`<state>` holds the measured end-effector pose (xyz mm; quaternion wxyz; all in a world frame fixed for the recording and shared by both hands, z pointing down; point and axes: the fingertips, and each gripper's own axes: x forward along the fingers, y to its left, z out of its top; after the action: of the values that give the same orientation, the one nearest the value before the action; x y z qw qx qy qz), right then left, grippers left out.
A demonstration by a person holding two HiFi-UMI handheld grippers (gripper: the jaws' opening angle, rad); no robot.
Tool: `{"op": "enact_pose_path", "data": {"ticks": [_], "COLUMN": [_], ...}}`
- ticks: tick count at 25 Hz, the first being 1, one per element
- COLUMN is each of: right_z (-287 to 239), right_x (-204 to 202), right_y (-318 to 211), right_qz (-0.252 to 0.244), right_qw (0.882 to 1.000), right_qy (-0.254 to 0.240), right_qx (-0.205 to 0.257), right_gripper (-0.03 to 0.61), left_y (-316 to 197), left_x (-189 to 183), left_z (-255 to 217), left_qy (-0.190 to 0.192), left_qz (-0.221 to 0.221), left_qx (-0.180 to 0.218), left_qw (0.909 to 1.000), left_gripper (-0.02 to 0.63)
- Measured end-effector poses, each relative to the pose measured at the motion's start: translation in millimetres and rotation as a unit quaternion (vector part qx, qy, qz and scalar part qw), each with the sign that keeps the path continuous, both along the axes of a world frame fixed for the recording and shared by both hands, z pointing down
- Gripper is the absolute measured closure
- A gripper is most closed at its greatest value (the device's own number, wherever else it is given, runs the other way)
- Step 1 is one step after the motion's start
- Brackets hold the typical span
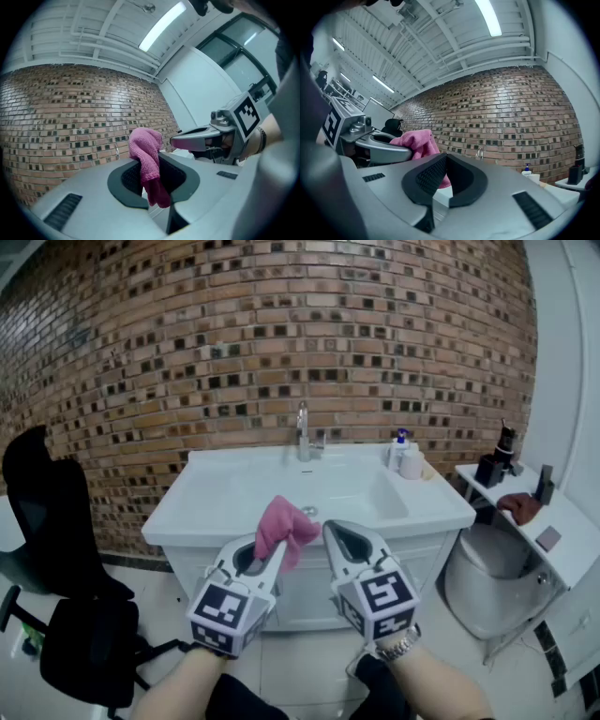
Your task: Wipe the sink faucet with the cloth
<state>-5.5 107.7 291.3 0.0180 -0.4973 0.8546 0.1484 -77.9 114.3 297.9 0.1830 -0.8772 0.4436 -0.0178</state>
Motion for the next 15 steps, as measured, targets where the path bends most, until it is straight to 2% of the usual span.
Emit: {"op": "enact_pose_path", "data": {"ticks": [9, 15], "right_z": [-16.3, -16.0], "right_x": [12.6, 19.7], "right_y": [-50.4, -95.7], "right_qz": [-0.015, -0.019], "right_qw": [1.000, 1.000], "right_qy": [0.004, 0.003], "right_qx": [0.025, 0.010], "right_gripper": [0.568, 0.568], "left_y": [-59.9, -103.6], "left_x": [10.7, 19.7], "left_z": [-8.1, -7.1], "left_qy": [-0.006, -0.005], "left_qz": [-0.010, -0.019], "left_qx": [0.014, 0.000], "left_qw": [0.9998, 0.9998], "left_gripper": [0.558, 0.558]}}
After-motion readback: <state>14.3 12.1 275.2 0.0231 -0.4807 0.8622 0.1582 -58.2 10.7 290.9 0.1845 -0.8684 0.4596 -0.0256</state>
